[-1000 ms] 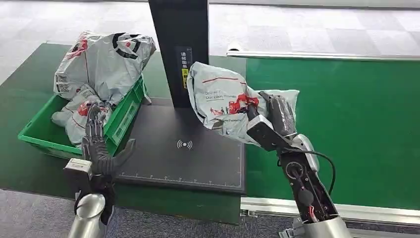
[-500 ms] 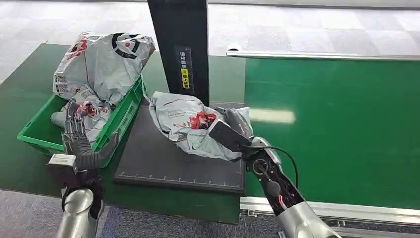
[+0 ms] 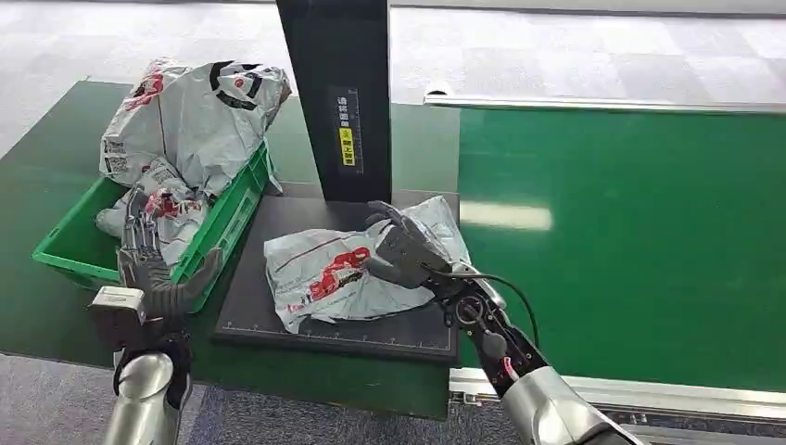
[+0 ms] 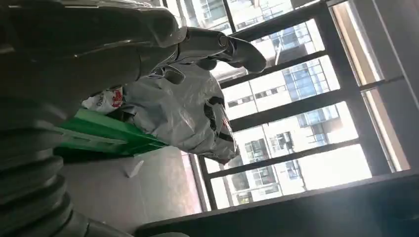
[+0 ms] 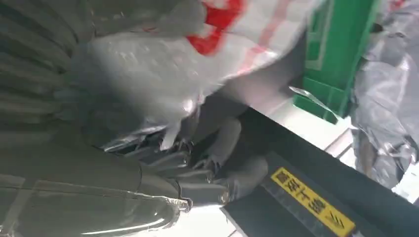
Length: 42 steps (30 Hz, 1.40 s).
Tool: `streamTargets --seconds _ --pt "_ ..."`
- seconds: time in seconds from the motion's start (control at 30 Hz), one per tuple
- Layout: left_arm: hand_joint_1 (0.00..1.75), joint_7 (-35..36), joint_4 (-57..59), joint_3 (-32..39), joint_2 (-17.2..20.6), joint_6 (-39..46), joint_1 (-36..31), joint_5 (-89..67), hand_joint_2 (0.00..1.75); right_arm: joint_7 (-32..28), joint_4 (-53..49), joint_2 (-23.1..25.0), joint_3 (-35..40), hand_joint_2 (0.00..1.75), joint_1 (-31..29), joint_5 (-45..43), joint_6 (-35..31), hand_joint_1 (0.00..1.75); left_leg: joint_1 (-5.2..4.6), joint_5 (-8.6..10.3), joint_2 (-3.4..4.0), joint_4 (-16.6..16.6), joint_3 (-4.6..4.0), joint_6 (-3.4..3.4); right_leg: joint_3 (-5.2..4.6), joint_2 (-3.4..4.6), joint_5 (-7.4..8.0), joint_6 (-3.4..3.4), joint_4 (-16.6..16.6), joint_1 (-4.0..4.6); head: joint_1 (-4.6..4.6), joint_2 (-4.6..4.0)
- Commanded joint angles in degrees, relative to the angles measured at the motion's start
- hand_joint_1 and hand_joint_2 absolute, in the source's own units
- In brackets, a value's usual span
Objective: Moved the parcel from conveyor to table for the left to box.
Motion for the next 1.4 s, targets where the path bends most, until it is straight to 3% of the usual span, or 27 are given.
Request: streamTargets --seconds 0.03,0.2,0.5,0.7,0.77,1.13,1.37,1.4 --pt "0.00 0.4 3.8 -3.2 1.0 -1.1 -1.8 -2.6 1.75 -1.4 -1.4 -2.0 -2.9 1.75 -2.0 -4.0 1.1 0.00 -0.01 0.05 -0.06 0.0 -0.03 0.04 0.01 -0.15 0.03 0.00 0.0 0.01 0.00 0.00" --pt "0.00 1.3 2.8 -9.4 2.4 -2.7 -1.6 -8.1 1.75 -3.0 -7.2 -4.4 -6.0 1.75 0.1 -8.2 1.8 0.00 -0.01 0.08 -0.22 0.0 -0.06 0.04 0.02 -0.32 0.00 0.00 0.0 0.00 0.00 0.00" --pt "0.00 5.2 7.1 -24.4 4.8 -2.8 -4.1 -21.8 1.75 -6.0 -23.1 -9.6 -13.2 1.75 12.0 -14.2 1.1 0.00 -0.01 0.07 -0.37 0.0 0.02 0.03 0.14 -0.43 -0.04 0.00 -0.1 -0.01 0.00 0.00" --pt "0.00 9.8 22.4 -33.2 3.7 2.7 -13.6 -33.7 1.75 -7.5 -28.8 -11.2 -14.9 1.75 17.9 -17.0 0.9 0.00 -0.03 0.07 -0.37 0.0 -0.01 0.04 0.07 -0.39 -0.01 0.00 -0.1 -0.03 0.00 0.00" --pt "0.00 14.7 30.0 -36.8 3.5 10.7 -17.2 -43.4 1.75 -8.0 -30.3 -10.6 -15.7 1.75 19.5 -17.5 0.9 0.00 -0.02 0.11 -0.44 0.0 0.00 0.04 0.12 -0.48 0.01 -0.01 -0.1 -0.01 0.02 -0.02" --pt "0.00 17.3 53.2 -37.8 -2.6 15.3 -27.5 -47.3 1.75 -9.4 -35.9 -9.4 -16.0 1.75 22.8 -17.7 0.8 0.00 -0.02 0.05 -0.18 0.0 0.01 0.05 0.04 -0.26 0.05 -0.05 -0.1 -0.01 0.00 0.00" --pt "0.00 26.2 62.7 -40.5 -4.4 14.6 -33.1 -54.1 1.75 -9.5 -36.1 -8.4 -15.0 1.75 22.1 -17.6 1.0 0.00 0.00 0.03 -0.03 0.0 -0.03 0.03 -0.02 -0.11 0.07 -0.06 -0.1 0.01 0.02 0.00" --pt "0.16 26.2 62.9 -40.3 -4.6 14.1 -33.2 -53.9 1.75 -9.4 -36.2 -8.3 -14.9 1.75 22.0 -17.6 1.1 0.00 -0.01 0.01 0.00 0.0 -0.02 0.03 -0.03 -0.06 0.07 -0.06 0.0 -0.01 0.00 0.00"
